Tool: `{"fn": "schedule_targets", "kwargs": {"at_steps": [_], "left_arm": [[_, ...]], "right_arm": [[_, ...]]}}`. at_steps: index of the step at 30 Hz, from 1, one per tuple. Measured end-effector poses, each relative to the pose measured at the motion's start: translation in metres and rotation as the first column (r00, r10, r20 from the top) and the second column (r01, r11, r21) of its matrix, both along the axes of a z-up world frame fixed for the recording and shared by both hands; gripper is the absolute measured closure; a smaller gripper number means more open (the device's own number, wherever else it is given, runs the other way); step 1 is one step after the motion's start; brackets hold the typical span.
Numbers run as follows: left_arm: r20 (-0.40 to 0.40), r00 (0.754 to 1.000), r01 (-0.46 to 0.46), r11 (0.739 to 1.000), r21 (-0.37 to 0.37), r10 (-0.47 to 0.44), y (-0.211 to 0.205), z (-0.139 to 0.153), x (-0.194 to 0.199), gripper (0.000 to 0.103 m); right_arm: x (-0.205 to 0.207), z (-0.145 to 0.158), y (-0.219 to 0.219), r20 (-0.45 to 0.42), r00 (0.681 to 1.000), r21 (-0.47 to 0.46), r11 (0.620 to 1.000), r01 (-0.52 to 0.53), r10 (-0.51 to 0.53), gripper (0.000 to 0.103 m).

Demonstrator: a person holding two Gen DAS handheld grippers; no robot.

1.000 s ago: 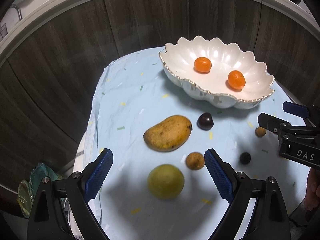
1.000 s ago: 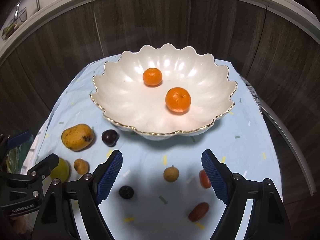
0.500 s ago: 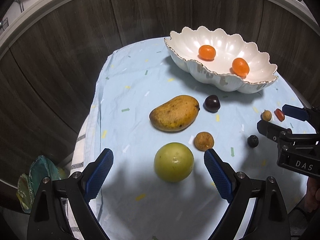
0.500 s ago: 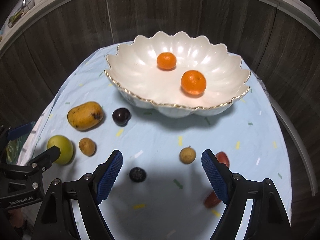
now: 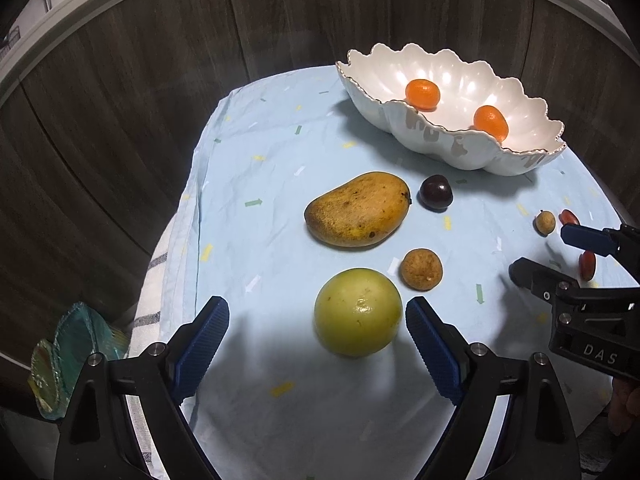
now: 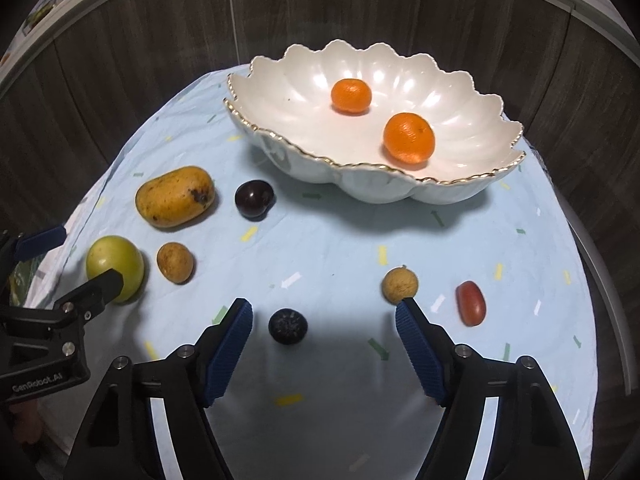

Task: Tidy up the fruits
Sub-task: 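Withdraw both tools from the bowl and move toward the remaining fruits, then grasp the green pomelo with the left tool while the right tool grasps the blueberry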

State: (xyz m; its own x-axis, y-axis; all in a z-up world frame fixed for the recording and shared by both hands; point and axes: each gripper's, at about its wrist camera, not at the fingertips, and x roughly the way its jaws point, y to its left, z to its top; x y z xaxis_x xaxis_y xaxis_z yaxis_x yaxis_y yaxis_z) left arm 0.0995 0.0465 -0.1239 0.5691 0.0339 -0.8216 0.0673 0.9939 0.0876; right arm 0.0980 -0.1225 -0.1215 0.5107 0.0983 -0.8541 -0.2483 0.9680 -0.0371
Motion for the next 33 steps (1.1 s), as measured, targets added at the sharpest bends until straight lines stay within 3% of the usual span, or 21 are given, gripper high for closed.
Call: {"fn": "schedule_targets", "kwargs": {"at_steps": [21, 24, 33], "left_arm": [[-0.02, 1.0, -0.011, 0.999, -0.033, 0.01, 0.001, -0.012, 0.003, 0.017], [-0.03, 1.0, -0.007, 0.999, -0.042, 0.006, 0.0, -0.014, 0.004, 0.021], [-0.06, 0.997, 0.033, 0.996, -0.08, -0.038, -0.006, -0.019, 0.006, 0.05]], "right_arm": [[0.002, -0.013, 0.001, -0.047, 0.998, 0.022, 0.999, -0.028, 0.029, 0.053], [0.001, -0.013, 0.003, -0.043, 0.998, 0.023, 0.999, -0.036, 0.037, 0.06], [-0.001, -0.012, 0.008, -0.038, 0.997, 0.039, 0.997, -0.072, 0.074, 0.08]]}}
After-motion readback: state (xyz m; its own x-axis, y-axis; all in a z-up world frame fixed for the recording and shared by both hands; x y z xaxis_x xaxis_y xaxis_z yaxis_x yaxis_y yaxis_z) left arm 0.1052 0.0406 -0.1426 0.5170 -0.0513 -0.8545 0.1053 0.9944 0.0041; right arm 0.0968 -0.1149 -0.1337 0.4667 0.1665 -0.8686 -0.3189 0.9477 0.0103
